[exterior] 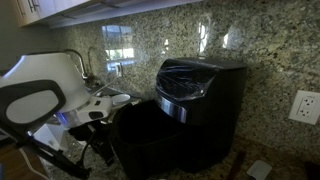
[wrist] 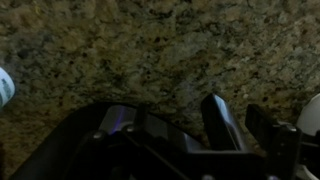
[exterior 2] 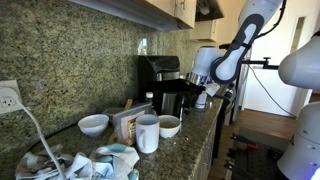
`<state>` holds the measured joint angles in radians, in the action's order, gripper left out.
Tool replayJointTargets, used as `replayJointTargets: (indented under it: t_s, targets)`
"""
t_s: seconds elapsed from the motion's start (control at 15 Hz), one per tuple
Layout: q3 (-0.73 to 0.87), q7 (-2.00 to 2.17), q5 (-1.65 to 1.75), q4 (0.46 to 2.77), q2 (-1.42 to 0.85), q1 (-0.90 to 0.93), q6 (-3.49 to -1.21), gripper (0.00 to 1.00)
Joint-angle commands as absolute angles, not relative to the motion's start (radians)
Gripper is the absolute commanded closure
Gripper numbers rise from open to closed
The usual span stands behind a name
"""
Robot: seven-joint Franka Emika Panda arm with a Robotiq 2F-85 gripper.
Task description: Open the air fryer, then pick the bottle and put it in
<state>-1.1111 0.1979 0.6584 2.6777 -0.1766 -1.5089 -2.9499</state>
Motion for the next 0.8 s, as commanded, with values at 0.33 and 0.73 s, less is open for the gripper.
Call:
replayJointTargets:
  t_s: [0.33, 0.73]
  targets:
    - [-1.371, 0.090, 0.465, 2.597, -0.031, -1.732, -2.901, 0.00]
    - [-1.177, 0.033, 0.372, 2.599, -0.014, -1.533, -2.908, 0.00]
